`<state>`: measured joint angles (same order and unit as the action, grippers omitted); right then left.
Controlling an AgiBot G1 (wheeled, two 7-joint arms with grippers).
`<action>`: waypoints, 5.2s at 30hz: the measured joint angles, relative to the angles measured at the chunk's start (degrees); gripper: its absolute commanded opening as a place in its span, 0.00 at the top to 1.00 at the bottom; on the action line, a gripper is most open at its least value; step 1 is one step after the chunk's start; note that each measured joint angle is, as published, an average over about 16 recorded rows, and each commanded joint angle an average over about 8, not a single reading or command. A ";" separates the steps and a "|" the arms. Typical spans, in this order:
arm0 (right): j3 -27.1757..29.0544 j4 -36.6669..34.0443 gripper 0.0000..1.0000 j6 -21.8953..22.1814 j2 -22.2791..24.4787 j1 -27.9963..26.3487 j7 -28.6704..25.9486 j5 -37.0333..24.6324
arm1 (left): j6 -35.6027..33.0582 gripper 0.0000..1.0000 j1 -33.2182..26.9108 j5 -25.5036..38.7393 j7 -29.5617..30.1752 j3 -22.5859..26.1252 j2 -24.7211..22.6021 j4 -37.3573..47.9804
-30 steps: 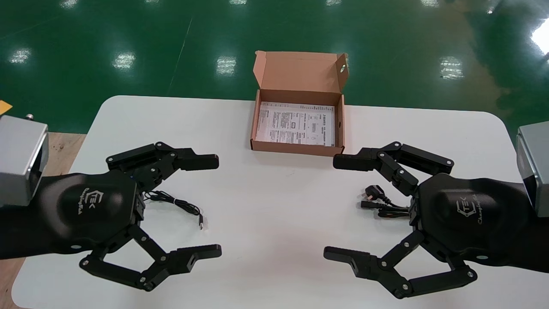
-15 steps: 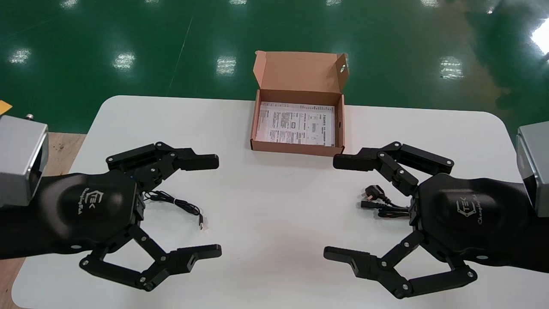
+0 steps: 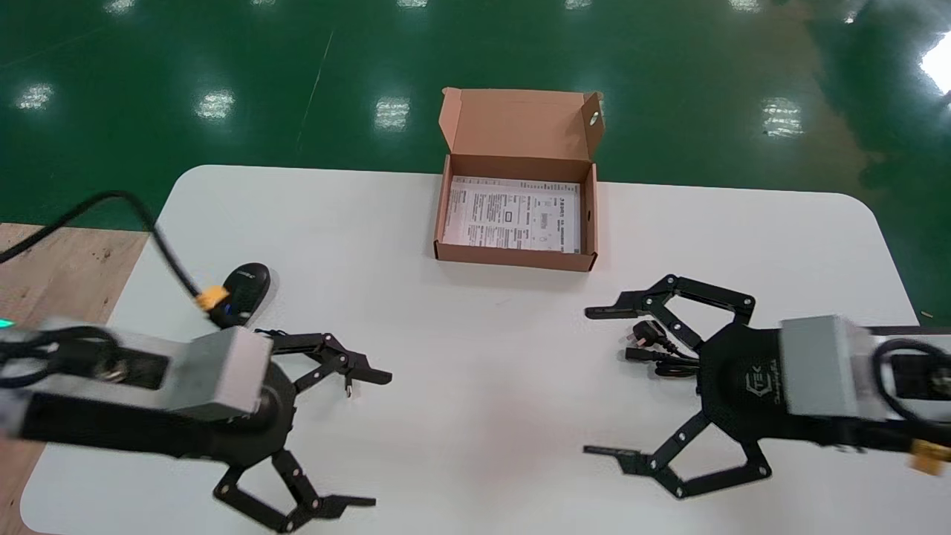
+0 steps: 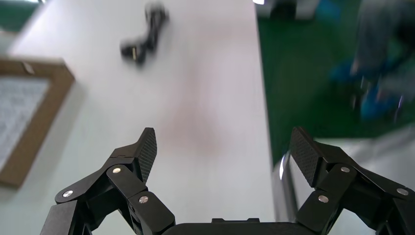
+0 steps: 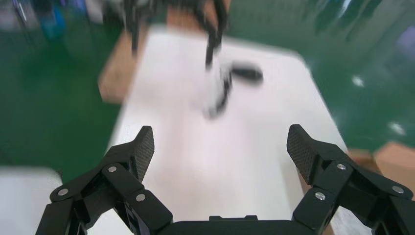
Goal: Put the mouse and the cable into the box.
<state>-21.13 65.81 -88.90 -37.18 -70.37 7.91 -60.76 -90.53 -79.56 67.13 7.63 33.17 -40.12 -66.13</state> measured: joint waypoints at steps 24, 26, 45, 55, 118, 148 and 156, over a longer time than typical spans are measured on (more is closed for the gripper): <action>-12.01 -47.18 0.00 9.21 -13.44 -18.97 34.45 -27.78 | 13.46 0.00 -19.14 24.92 -30.21 13.64 -18.27 52.22; -12.31 -49.60 0.00 11.22 -14.39 -19.72 35.62 -28.58 | 14.61 0.00 -19.52 25.24 -32.07 13.75 -18.97 54.56; -13.40 -60.68 1.00 21.24 -19.62 -22.73 39.39 -31.42 | 20.15 1.00 -19.89 25.51 -40.17 13.66 -22.03 64.22; -13.42 -60.73 1.00 21.09 -19.65 -22.72 39.40 -31.47 | 20.18 1.00 -19.83 25.44 -40.22 13.61 -22.04 64.21; -9.26 -51.69 1.00 33.38 -32.59 -30.61 42.27 -26.02 | 25.24 1.00 -36.66 10.69 -45.12 2.62 -19.62 46.03; -14.75 -54.66 0.00 42.27 -40.96 -24.06 51.97 -23.42 | 26.22 1.00 -42.40 15.69 -41.99 5.66 -22.20 44.12; -16.67 -54.34 0.00 43.27 -40.80 -24.45 50.54 -21.76 | 25.74 1.00 -42.04 16.37 -41.04 6.19 -21.80 43.66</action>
<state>-37.80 11.46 -45.63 -77.98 -94.82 58.45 -82.52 -64.78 -121.61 83.50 -33.40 39.37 -61.92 -22.46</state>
